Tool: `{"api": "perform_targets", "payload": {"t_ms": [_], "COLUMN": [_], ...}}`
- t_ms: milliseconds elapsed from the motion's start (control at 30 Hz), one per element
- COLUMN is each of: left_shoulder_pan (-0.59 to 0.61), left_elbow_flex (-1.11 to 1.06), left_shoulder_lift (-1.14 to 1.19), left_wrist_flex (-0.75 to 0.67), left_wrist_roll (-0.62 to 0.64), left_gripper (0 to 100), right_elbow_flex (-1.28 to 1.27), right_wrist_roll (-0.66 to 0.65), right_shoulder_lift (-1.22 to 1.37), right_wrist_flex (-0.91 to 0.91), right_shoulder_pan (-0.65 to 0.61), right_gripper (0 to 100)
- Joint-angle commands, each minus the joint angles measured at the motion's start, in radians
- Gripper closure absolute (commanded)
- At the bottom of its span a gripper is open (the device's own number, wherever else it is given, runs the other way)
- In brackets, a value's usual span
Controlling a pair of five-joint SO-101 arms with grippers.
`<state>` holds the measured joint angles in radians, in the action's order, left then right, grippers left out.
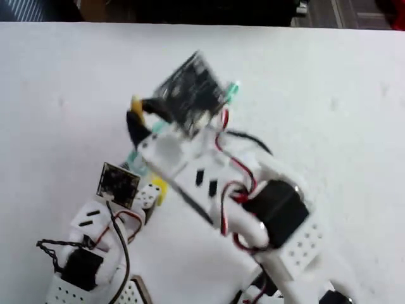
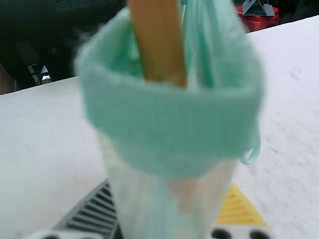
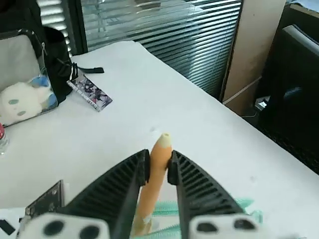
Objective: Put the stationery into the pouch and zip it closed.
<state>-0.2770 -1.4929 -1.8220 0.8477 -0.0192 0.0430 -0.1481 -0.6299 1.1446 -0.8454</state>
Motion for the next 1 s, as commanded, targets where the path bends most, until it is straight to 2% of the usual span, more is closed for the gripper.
{"api": "perform_targets", "payload": {"t_ms": [0,100,233,400,500,600,700,767,967], "left_shoulder_pan": [-0.01,-0.012,-0.012,-0.01,-0.005,0.056,0.105,0.128,0.16], "left_elbow_flex": [0.017,0.017,0.017,0.017,0.017,0.017,0.018,0.018,0.021], "left_shoulder_lift": [0.008,0.008,0.008,0.008,0.008,0.008,0.008,0.008,0.008], "left_wrist_flex": [-0.014,-0.014,-0.014,-0.012,-0.012,-0.02,-0.046,-0.049,-0.049], "left_wrist_roll": [-0.009,-0.009,-0.009,-0.009,-0.012,-0.005,-0.003,0.018,0.08], "left_gripper": [83,83,83,83,83,83,83,83,83], "right_elbow_flex": [0.0,0.002,0.005,0.008,0.006,0.0,0.0,0.0,0.002], "right_wrist_roll": [-0.04,-0.046,-0.118,-0.132,-0.126,-0.106,0.031,0.092,0.107], "right_shoulder_lift": [-0.068,-0.088,-0.097,-0.099,-0.104,-0.091,-0.025,0.059,0.369], "right_wrist_flex": [0.028,0.054,0.065,0.062,0.047,-0.007,-0.042,-0.045,-0.021], "right_shoulder_pan": [-0.01,-0.007,-0.005,0.004,0.097,0.283,0.481,0.57,0.622], "right_gripper": [79.1,67.9,73.5,78.0,78.0,78.2,78.0,78.0,78.3]}}
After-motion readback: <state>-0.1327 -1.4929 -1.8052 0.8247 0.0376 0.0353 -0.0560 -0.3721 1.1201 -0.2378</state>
